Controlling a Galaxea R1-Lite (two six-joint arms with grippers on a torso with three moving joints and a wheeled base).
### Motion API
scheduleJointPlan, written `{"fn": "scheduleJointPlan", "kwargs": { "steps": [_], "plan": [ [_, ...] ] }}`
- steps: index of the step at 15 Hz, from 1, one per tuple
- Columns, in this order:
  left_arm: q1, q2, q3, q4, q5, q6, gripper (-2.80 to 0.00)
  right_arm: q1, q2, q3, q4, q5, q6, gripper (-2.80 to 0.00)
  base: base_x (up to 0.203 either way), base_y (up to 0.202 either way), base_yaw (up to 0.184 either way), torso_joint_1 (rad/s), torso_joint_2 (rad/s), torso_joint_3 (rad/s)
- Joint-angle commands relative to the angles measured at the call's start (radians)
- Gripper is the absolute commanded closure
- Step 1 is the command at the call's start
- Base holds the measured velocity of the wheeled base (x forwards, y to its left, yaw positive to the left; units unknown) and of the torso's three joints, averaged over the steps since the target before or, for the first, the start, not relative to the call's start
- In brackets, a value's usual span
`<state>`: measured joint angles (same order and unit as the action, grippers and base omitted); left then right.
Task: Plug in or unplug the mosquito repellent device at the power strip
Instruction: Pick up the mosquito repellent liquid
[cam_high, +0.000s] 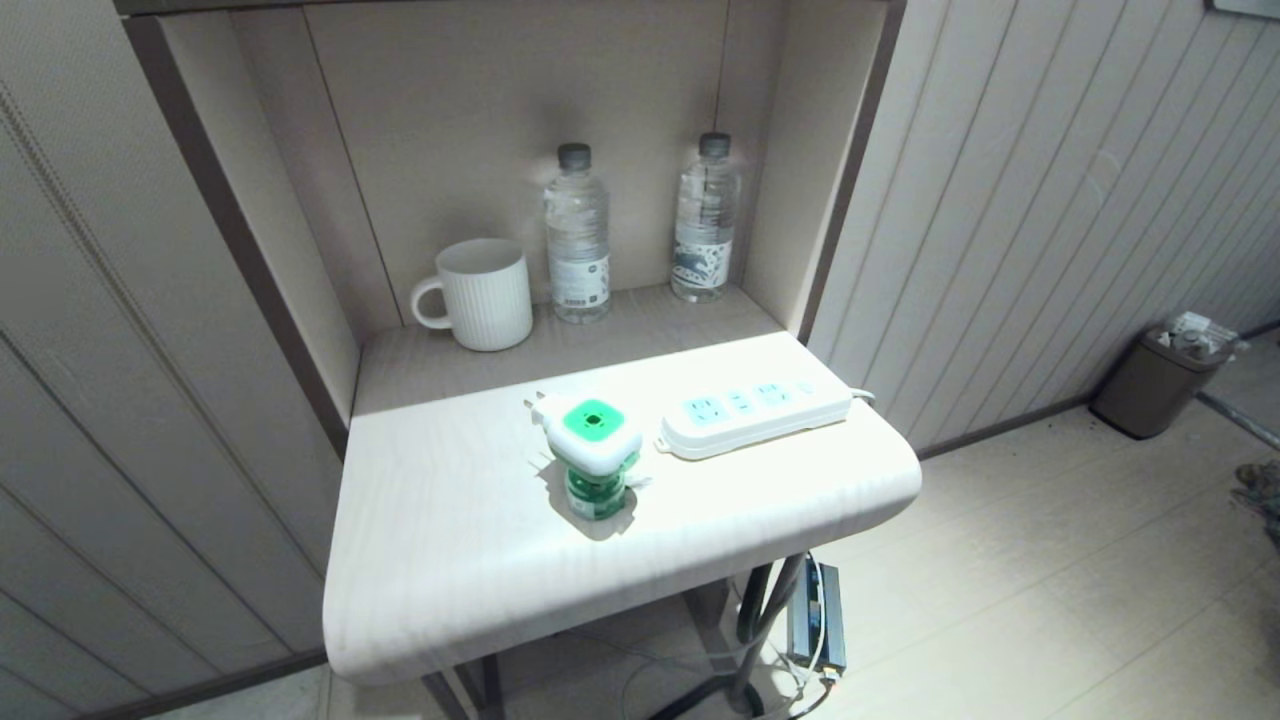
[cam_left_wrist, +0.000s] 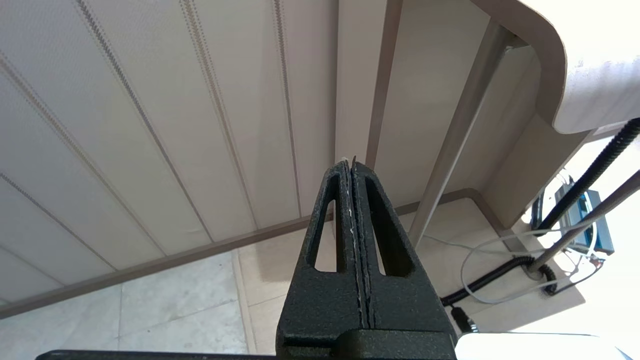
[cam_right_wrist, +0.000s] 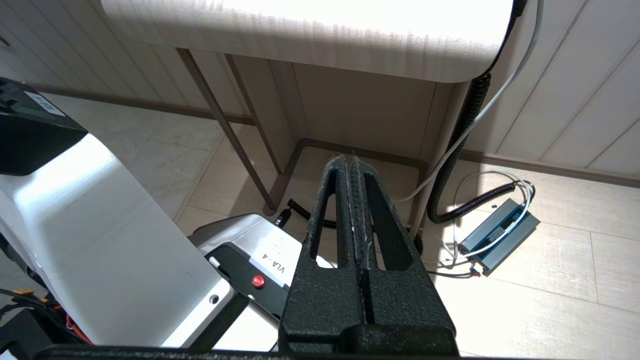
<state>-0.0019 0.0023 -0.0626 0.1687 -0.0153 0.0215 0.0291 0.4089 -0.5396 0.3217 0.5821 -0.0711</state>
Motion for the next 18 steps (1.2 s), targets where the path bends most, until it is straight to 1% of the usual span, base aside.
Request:
{"fn": "scheduleJointPlan", "kwargs": {
  "steps": [1, 13, 18],
  "plan": [
    [0.0, 0.001, 0.0, 0.001, 0.0, 0.0, 0.0, 0.0, 0.001, 0.0, 0.002, 0.004, -0.001, 0.0, 0.0, 0.0, 0.0, 0.0, 0.0, 0.0],
    [0.0, 0.001, 0.0, 0.001, 0.0, 0.0, 0.0, 0.0, 0.008, 0.015, -0.004, 0.001, -0.001, 0.0, 0.0, 0.0, 0.0, 0.0, 0.0, 0.0],
    [0.0, 0.001, 0.0, 0.001, 0.0, 0.0, 0.0, 0.0, 0.004, 0.022, -0.005, 0.001, -0.001, 0.0, 0.0, -0.009, 0.148, 0.001, 0.0, 0.003]
  ]
}}
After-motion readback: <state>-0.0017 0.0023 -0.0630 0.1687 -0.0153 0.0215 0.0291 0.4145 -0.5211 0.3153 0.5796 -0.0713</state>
